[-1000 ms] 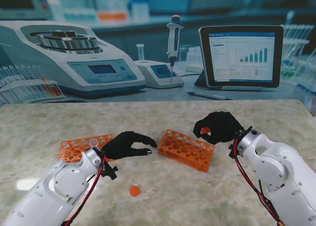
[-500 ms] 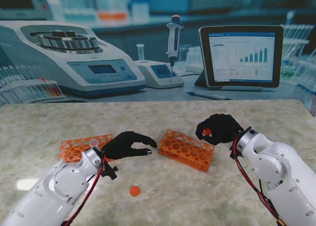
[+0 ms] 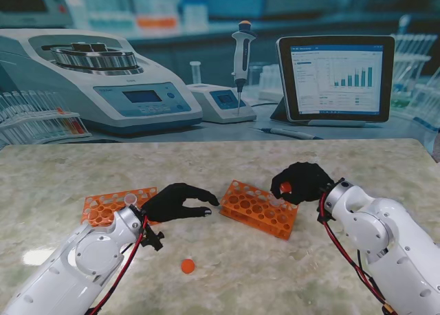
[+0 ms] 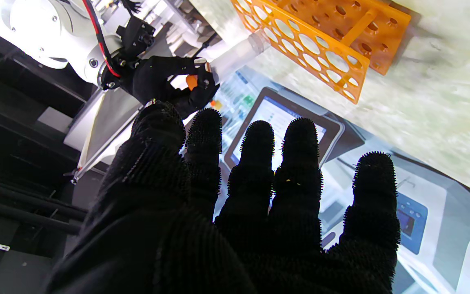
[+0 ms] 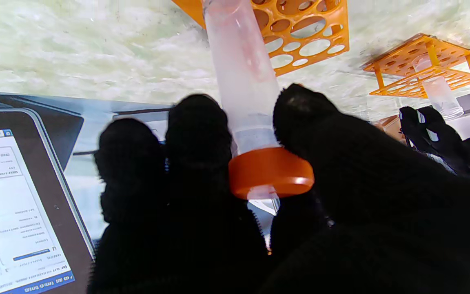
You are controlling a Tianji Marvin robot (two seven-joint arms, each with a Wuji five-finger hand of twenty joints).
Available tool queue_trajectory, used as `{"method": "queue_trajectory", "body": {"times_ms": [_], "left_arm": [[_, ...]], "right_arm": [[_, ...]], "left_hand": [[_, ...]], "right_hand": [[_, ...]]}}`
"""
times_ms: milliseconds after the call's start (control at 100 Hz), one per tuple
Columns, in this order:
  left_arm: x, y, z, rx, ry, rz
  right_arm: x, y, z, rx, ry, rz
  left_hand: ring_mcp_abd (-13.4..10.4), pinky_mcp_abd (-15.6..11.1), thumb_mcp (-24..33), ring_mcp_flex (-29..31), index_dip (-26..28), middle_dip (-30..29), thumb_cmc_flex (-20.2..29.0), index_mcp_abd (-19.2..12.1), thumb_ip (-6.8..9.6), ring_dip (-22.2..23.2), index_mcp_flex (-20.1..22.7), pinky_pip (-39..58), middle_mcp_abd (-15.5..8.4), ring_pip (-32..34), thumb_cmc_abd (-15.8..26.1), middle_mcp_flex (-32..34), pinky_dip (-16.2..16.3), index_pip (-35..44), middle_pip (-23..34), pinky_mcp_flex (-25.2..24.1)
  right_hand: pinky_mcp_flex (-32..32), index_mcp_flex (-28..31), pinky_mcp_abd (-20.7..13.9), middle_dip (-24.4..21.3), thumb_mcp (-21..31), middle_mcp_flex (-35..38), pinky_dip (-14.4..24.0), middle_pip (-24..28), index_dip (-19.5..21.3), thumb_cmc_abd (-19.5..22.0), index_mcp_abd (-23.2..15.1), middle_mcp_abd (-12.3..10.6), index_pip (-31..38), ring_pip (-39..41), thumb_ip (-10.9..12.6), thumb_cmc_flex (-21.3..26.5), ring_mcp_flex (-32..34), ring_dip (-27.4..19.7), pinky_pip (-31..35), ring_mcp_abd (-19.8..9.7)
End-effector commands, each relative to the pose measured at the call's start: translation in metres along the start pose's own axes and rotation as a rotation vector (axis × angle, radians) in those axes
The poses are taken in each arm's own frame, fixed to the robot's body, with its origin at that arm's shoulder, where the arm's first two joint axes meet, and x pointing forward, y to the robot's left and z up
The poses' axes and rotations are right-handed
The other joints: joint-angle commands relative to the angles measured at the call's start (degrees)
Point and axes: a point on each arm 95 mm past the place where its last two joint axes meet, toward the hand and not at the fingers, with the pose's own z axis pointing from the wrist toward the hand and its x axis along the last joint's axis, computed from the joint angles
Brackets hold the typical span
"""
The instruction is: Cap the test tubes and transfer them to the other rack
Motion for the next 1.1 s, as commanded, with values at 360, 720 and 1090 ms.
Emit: {"method": "queue_trajectory", "body": {"times_ms": [360,720,1090], "left_arm": [[0.001,0.0,0.0,0.0,0.001,0.001],[0.001,0.001,0.0,-0.002,0.0,-0.001],[0.001,0.0,0.0,-0.001,0.001,0.0]], "right_arm": [[0.001,-0.005,0.01,0.027,-0.003,0.009],[-0.008,-0.003,0.018,0.043,-0.023,-0.008],[-0.012,-0.005,0.014,0.085,-0.042,-0.041]], "left_hand": [[0.15,1.06,-0.79,-0.86,0.25,-0.55,-0.25,-2.02,-1.79,-0.64,-0.14,-1.24,0.28,-0.33,1.37,-0.2,-1.92,1.05,-0.25,-0.19],[0.12,1.02,-0.82,-0.87,0.22,-0.48,-0.26,-2.04,-1.8,-0.54,-0.16,-1.14,0.29,-0.29,1.48,-0.19,-1.81,1.06,-0.22,-0.21],[0.06,1.1,-0.86,-0.74,0.21,-0.45,-0.18,-2.17,-1.79,-0.45,-0.15,-0.96,0.17,-0.2,1.43,-0.13,-1.67,1.1,-0.2,-0.14]], "right_hand": [[0.24,1.59,-0.22,0.94,8.18,5.67,1.64,5.91,0.48,6.85,1.35,-14.69,0.74,1.13,6.01,7.77,-0.36,-0.28,0.33,-0.54],[0.13,1.49,-0.08,1.01,8.0,5.55,1.7,5.95,0.52,6.97,1.33,-14.73,0.76,0.92,5.97,7.91,-0.35,-0.25,0.2,-0.38],[0.09,1.32,-0.04,0.96,7.86,5.43,1.79,5.93,0.47,7.09,1.37,-14.77,0.63,0.76,5.94,7.96,-0.35,-0.21,0.13,-0.5]]}}
